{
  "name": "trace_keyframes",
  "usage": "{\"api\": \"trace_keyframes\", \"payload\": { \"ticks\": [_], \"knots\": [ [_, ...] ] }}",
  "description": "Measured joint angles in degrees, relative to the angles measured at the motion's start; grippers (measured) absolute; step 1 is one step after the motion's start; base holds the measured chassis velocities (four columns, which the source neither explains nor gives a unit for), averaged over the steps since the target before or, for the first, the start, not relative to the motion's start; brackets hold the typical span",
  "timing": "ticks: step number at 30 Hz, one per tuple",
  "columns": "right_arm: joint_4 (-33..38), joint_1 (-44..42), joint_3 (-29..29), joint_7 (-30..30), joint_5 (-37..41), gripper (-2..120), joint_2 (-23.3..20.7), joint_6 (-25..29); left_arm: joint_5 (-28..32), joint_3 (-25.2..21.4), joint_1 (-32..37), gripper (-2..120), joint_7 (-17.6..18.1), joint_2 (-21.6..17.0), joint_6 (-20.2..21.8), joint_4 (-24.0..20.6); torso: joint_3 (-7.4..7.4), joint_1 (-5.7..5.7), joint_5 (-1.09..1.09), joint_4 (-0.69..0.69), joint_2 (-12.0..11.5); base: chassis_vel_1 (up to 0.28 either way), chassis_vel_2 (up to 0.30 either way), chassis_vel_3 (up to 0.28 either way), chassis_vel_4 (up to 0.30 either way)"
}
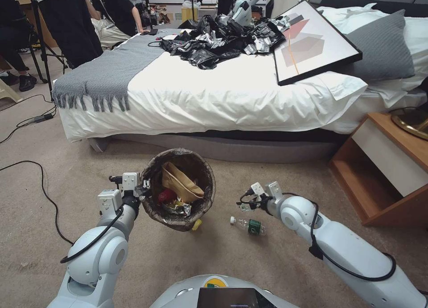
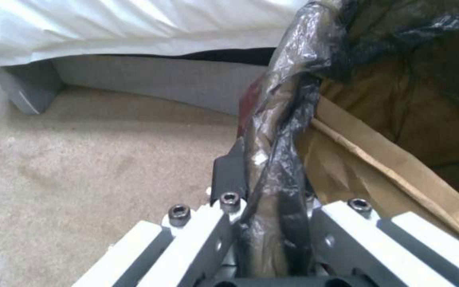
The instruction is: Pick up the trash bin, then pick up the garbage from the floor and place it into the trash bin.
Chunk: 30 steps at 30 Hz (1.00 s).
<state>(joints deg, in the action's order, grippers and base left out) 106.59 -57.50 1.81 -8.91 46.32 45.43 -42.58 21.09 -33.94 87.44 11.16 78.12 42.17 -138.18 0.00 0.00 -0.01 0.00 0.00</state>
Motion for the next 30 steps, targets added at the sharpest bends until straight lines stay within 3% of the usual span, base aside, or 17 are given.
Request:
{"api": "trace_keyframes", "payload": {
  "ticks": [7, 30],
  "knots": [
    [-4.4, 1.2, 5.6, 0.6, -0.9, 100, 1.6, 0.3, 0.0, -0.9, -0.5, 0, -0.3, -0.1, 0.0, 0.7, 0.00, 0.00, 0.00, 0.00, 0.0, 0.000, 0.000, 0.000, 0.000],
    [-13.1, -1.5, 8.0, 1.3, -10.4, 100, 3.0, 0.4, 0.0, -1.1, -1.0, 0, -0.6, 0.1, 0.0, 1.0, 0.00, 0.00, 0.01, 0.00, 0.0, 0.000, 0.000, 0.000, 0.000]
  ]
}}
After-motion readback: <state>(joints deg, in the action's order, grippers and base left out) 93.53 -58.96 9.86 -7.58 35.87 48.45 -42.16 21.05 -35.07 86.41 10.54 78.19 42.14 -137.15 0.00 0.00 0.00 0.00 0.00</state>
